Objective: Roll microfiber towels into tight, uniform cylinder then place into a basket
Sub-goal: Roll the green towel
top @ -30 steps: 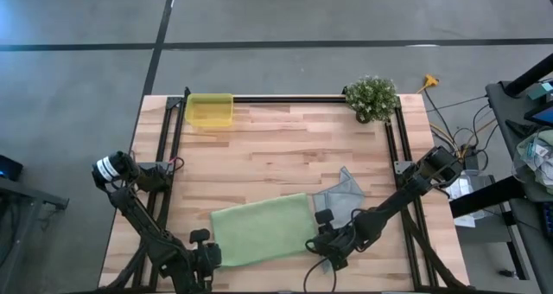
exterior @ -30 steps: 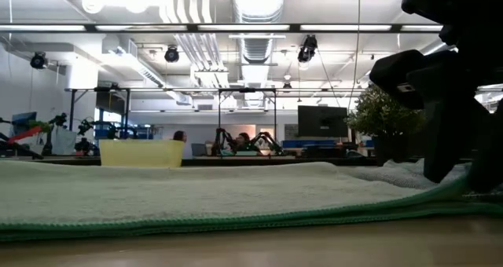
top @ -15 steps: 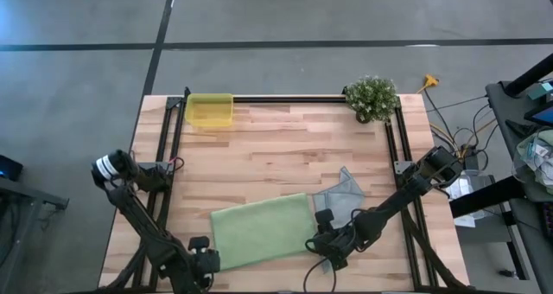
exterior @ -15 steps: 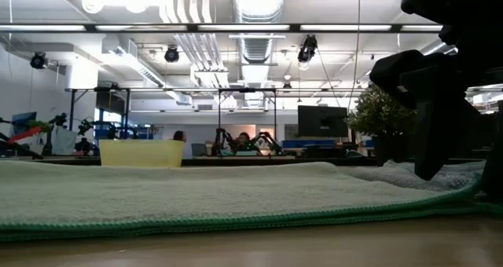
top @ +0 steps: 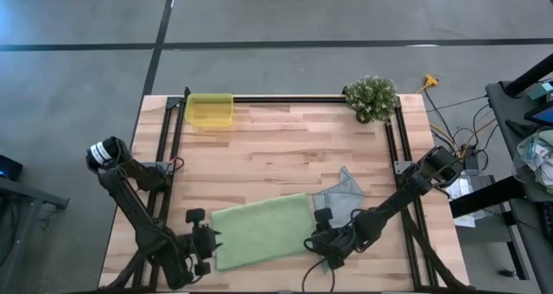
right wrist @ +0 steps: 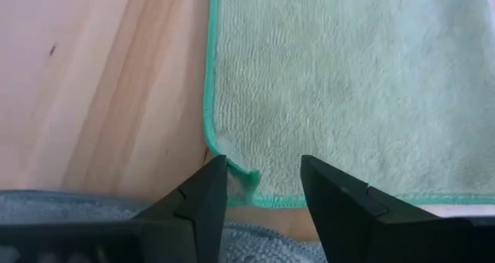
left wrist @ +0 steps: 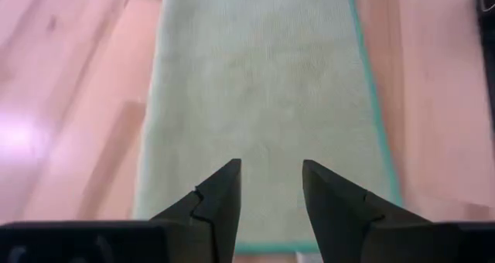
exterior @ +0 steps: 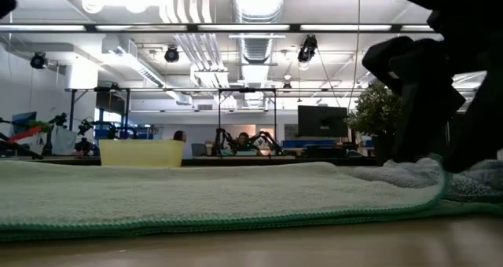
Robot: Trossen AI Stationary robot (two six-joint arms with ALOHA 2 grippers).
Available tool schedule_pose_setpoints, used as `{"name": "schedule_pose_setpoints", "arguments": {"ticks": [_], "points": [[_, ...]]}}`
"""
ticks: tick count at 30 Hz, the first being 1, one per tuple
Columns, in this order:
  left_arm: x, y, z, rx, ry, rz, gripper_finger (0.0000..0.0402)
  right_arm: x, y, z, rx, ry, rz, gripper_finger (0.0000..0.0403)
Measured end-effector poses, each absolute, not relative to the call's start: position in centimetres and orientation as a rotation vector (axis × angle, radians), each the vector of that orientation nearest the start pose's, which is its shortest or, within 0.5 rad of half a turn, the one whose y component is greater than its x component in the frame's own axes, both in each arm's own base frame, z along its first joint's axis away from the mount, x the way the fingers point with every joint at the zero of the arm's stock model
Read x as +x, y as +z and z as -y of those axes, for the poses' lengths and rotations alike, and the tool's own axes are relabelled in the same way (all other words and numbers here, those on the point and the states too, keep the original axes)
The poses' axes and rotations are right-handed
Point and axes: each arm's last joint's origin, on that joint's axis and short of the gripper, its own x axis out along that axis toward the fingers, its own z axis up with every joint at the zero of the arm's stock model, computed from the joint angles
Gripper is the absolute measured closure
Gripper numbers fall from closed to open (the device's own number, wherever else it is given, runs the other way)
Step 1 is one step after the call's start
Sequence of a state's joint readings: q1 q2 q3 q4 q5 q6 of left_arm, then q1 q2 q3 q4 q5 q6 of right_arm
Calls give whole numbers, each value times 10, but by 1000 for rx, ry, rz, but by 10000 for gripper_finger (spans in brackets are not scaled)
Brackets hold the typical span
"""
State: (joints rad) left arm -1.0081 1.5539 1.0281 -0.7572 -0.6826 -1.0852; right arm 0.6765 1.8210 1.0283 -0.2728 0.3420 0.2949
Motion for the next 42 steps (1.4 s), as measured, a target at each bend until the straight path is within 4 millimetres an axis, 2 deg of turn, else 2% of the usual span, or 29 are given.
{"name": "schedule_pose_setpoints", "arguments": {"ticks": [6,10,15,21,27,36,42], "points": [[172,195,224,108,189,-876,279,279,150,-211,-274,158,-960,257],[180,188,218,145,252,-883,279,279,151,-206,-372,44,-915,266],[190,179,210,165,311,-910,279,281,148,-193,-515,-127,-852,274],[194,165,203,189,349,-952,279,287,139,-168,-491,-197,-898,275],[190,154,201,144,331,-1053,279,291,131,-154,-397,-130,-985,285],[186,149,200,60,356,-1087,279,298,131,-157,-392,-66,-870,298],[186,148,204,-18,320,-1139,279,306,125,-137,-370,-60,-861,305]]}}
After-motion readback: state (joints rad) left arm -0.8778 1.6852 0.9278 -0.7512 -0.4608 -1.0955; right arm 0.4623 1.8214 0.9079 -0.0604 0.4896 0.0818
